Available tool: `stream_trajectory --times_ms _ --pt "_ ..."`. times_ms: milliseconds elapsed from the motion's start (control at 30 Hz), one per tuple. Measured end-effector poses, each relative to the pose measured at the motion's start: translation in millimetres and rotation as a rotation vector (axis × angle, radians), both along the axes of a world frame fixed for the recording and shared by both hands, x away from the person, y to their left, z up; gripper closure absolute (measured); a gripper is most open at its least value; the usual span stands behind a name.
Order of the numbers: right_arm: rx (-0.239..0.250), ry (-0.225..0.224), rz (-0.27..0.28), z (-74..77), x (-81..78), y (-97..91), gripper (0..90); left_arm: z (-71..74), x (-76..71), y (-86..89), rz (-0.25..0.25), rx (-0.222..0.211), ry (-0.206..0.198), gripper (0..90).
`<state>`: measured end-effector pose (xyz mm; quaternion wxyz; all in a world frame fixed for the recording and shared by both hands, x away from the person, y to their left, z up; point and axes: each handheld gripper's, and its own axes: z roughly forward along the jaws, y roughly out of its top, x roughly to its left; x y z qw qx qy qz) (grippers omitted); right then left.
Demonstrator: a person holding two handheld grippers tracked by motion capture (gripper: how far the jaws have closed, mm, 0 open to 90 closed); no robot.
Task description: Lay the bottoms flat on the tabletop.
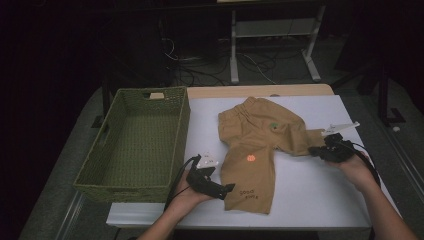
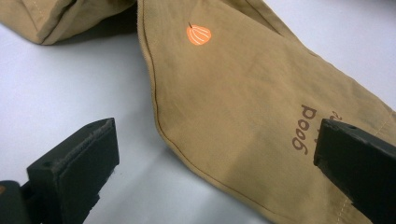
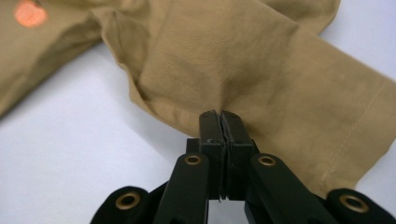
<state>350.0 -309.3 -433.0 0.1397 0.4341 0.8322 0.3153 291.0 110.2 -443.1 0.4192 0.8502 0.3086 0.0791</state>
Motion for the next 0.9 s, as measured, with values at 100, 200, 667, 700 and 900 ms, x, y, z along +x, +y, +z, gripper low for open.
stream_trajectory --times_ms 100,200,667,700,900 --pt "0.031 -0.005 0.014 5.7 -2.0 2.5 88.1 -0.2 0.4 0.1 0.0 0.0 0.0 0.1" --pt "0.057 -0.01 0.032 11.3 -4.0 6.8 88.0 0.0 0.2 0.2 0.001 -0.002 0.0 0.0" --pt "0.134 -0.014 0.114 22.7 -8.1 32.6 88.0 -0.2 0.5 0.2 0.0 -0.001 0.001 0.1" --pt "0.135 -0.015 0.118 22.8 -7.9 34.0 88.0 -0.2 0.5 0.1 0.0 -0.001 0.001 0.1" --pt "0.145 -0.022 0.136 23.7 -5.1 42.2 88.0 -0.1 0.8 0.3 0.0 0.001 0.001 0.0"
